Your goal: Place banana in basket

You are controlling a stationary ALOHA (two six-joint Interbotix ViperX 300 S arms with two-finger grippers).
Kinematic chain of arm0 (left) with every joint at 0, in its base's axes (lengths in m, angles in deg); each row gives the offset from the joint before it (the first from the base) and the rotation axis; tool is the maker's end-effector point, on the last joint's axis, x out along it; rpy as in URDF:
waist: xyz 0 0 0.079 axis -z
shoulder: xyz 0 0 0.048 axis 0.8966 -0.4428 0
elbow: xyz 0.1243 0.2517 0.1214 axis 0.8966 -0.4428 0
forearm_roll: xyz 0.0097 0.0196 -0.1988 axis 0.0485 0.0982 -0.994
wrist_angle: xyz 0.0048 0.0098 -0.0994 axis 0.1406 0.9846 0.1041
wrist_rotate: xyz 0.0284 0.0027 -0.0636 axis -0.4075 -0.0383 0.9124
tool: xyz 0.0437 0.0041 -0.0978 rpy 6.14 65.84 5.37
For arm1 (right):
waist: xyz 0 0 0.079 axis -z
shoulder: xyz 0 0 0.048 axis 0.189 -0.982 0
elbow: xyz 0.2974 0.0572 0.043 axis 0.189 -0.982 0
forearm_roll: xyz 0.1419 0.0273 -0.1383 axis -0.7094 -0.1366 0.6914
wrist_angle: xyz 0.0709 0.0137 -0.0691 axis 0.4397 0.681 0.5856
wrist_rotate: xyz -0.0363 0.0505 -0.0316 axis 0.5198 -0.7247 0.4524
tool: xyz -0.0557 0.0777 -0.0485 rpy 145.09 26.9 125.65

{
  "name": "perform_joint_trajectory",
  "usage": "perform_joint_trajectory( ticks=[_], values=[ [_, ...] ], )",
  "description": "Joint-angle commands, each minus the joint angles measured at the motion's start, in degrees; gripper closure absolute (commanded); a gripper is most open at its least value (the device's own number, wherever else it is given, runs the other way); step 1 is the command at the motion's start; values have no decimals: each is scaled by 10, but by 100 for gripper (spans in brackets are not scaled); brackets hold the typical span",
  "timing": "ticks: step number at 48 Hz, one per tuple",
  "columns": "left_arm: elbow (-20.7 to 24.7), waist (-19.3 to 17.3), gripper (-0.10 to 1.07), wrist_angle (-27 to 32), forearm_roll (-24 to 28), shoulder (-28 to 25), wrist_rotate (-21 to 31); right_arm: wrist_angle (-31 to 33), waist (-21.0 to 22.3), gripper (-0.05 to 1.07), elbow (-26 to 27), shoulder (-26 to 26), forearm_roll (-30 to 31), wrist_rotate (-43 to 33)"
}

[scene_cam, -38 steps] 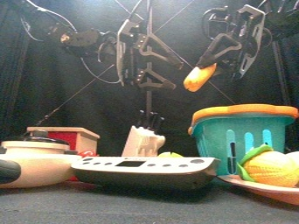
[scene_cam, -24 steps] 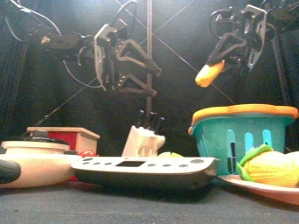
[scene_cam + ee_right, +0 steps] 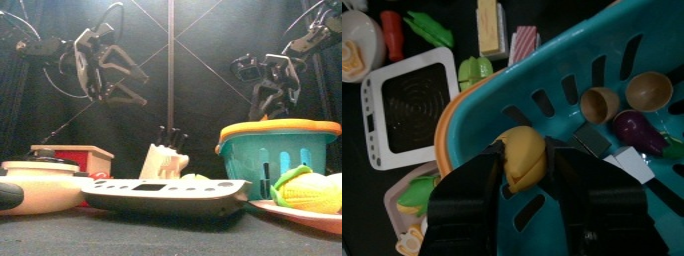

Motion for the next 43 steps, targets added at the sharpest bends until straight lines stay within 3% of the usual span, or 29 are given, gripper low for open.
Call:
perform_joint_trajectory(
  ticks=[1, 15, 31, 43],
  values=[
    [-6, -21, 0, -5, 2, 25, -1, 5, 3, 32, 19, -1, -8, -1],
    [-64, -45, 0, -5, 4, 98, -10, 32, 13, 8, 37, -2, -65, -1],
    [-116, -59, 0, -5, 5, 196, -11, 76, 52, 6, 69, -20, -137, -4],
    [-142, -60, 0, -2, 4, 245, -10, 142, 95, 6, 82, -76, -174, -4]
  ],
)
